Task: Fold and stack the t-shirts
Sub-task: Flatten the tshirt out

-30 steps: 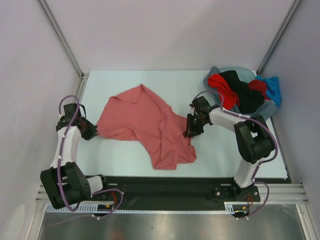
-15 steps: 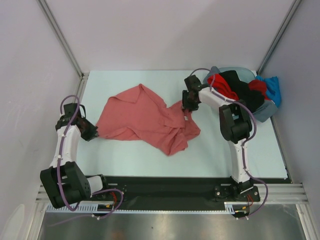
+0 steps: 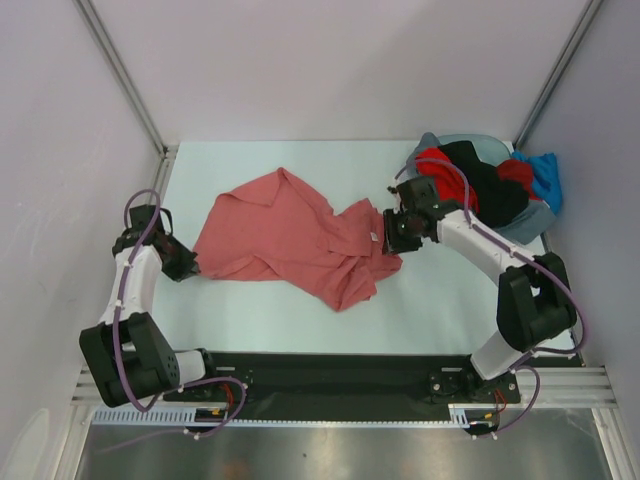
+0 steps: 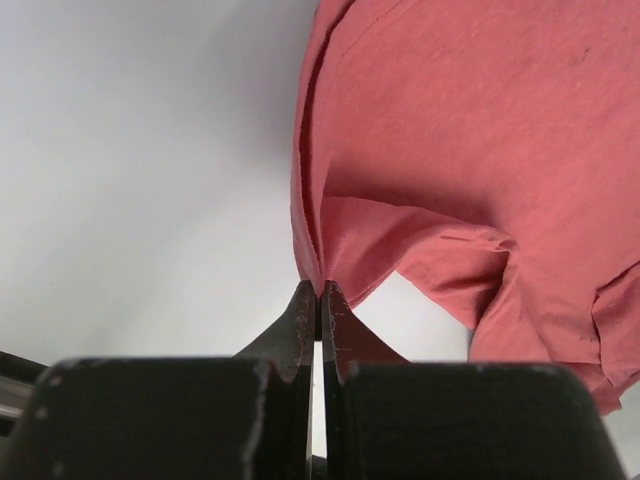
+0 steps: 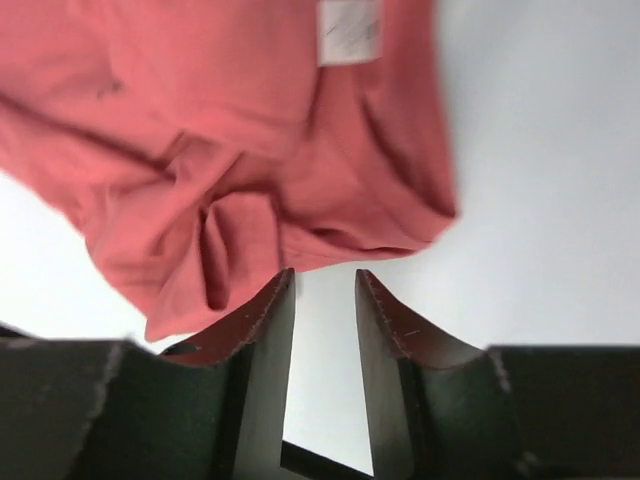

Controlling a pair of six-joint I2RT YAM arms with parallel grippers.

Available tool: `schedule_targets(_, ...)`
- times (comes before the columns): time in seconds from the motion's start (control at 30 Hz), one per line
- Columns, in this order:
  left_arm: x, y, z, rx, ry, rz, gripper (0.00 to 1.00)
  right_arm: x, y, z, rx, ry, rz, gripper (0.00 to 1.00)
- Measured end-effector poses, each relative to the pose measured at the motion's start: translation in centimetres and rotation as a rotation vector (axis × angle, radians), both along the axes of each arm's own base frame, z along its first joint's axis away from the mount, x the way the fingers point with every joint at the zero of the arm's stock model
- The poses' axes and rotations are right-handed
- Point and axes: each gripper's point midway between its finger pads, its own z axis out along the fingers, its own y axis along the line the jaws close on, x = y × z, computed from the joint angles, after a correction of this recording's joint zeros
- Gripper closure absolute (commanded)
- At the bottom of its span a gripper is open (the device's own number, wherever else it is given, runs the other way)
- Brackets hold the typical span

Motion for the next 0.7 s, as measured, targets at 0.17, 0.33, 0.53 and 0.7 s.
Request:
schedule_targets(0.17,0.1,-0.3,0.1,-0.013,-0.005,-0.011,1.0,-2.6,2.2,-4.0,0.091,0.112,0.104,0.61)
schedule_targets(0.33,0.0,-0.6,0.1,-0.026,-0.012,-0.021,1.0,-3.2,4.4,-6.8,0.162,0.188,0.179,0.53)
schedule_targets(0.53,-0.3,-0.8,0.2,-0.025,-0.02,-0.03,1.0,-3.3,6.5,-6.9,0.241,0.19,0.24,0.51)
schedule_targets(0.7,-0.3,-0.8,0.2,-0.024,-0.021,-0.039,1.0,-3.5,7.6,-7.5,0.281,0.204,0.27,0.53)
